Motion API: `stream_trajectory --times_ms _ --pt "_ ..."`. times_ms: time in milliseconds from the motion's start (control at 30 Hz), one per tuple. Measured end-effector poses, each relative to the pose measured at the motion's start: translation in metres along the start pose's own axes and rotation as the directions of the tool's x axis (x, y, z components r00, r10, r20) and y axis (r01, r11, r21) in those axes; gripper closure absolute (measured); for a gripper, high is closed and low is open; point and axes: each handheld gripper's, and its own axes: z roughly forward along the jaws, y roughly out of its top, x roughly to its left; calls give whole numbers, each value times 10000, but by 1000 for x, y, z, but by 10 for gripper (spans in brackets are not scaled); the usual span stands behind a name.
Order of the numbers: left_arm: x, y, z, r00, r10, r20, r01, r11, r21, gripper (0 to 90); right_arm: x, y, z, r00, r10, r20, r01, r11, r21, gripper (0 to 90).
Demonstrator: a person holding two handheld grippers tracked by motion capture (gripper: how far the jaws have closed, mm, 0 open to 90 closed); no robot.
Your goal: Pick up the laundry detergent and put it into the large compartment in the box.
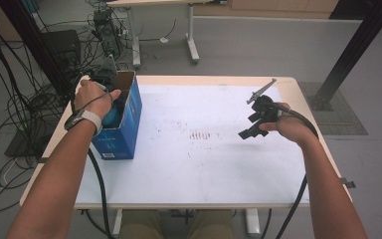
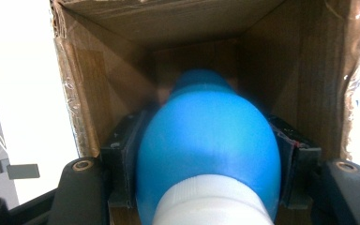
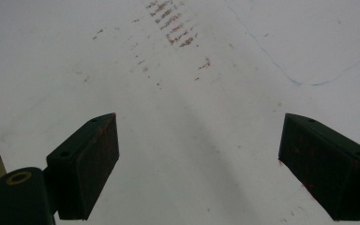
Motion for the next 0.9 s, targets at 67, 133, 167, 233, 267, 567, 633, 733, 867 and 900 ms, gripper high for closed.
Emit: stream_trajectory --times_ms 67,133,167,233,267,567,633,733,867,900 --pt "0 0 0 10000 0 1 0 10000 4 375 0 0 0 10000 -15 -7 15 10000 -19 125" --pt "0 0 0 10000 -3 14 3 10000 -7 375 0 0 -1 10000 -15 10 15 10000 -36 125" --pt "1 0 0 10000 -5 18 5 10000 4 375 0 0 -1 10000 -12 6 12 10000 -33 125" --pt "1 0 0 10000 6 19 -6 10000 9 375 0 0 -1 10000 -3 0 3 10000 -42 125" --pt "1 -1 0 10000 -6 24 6 10000 -2 375 0 1 -1 10000 -18 2 18 10000 -18 125" --pt "2 -2 0 10000 0 38 0 10000 -34 375 1 2 0 10000 -42 -24 42 10000 -51 125" --pt "1 -2 0 10000 11 34 -11 10000 -26 375 0 2 0 10000 -51 -13 51 10000 -29 125" --pt "1 -2 0 10000 15 28 -15 10000 -17 375 0 2 0 10000 -27 4 27 10000 -23 125" --pt "0 -1 0 10000 27 13 -27 10000 -2 375 1 2 0 10000 -32 0 32 10000 -38 125" --pt "0 -1 0 10000 34 6 -34 10000 0 375 0 1 -1 10000 -42 7 42 10000 -22 125"
